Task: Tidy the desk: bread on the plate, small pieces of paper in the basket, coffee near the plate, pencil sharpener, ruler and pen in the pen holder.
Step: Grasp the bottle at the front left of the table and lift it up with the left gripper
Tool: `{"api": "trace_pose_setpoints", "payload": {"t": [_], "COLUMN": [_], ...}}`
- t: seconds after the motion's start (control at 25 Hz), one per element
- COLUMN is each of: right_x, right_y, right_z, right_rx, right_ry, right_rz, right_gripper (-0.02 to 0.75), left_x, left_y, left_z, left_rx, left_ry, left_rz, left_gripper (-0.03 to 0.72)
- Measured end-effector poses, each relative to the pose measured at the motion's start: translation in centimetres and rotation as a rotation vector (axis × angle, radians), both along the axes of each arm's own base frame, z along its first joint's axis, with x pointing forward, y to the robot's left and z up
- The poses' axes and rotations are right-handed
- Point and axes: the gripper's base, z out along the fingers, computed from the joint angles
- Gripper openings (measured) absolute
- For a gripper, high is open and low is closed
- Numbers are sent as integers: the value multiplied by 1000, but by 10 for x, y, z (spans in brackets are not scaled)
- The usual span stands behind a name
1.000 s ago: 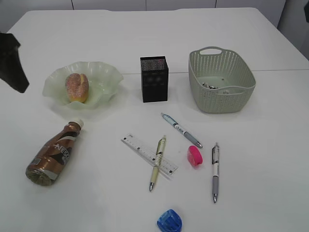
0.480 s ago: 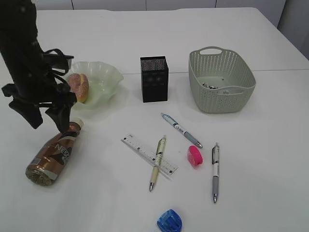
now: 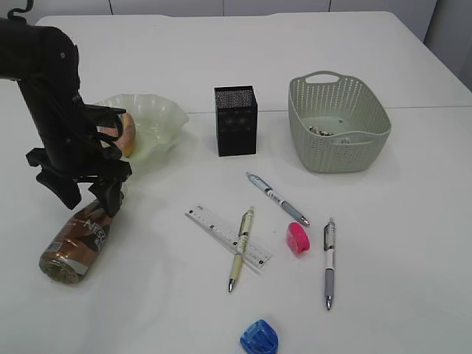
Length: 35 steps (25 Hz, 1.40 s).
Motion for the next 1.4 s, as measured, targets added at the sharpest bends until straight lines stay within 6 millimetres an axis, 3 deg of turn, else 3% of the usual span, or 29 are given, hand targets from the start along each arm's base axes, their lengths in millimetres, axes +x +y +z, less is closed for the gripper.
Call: {"api": "trace_pose_setpoints", "payload": {"t": [0.28, 0.72, 0.84, 1.0, 1.4], "right_x": [0, 0, 0, 0, 0], "right_y": [0, -1, -1, -1, -1], "right_z": [0, 0, 0, 0, 0], "right_rx": [-1, -6, -6, -6, -9], "right_ry": [0, -1, -1, -1, -2], "right_rz": [0, -2, -2, -2, -1], "right_gripper": [434, 435, 435, 435, 434], "left_x": [3, 3, 3, 4, -2], "left_y": [-1, -1, -1, -1, 0], "left_z": [-23, -39, -41, -41, -35], "left_rx": [10, 19, 21, 21, 34], "left_ry": [39, 72, 78, 79, 135], "left_rz": [-4, -3, 2, 2, -1], "left_gripper": [550, 545, 488, 337, 314]}}
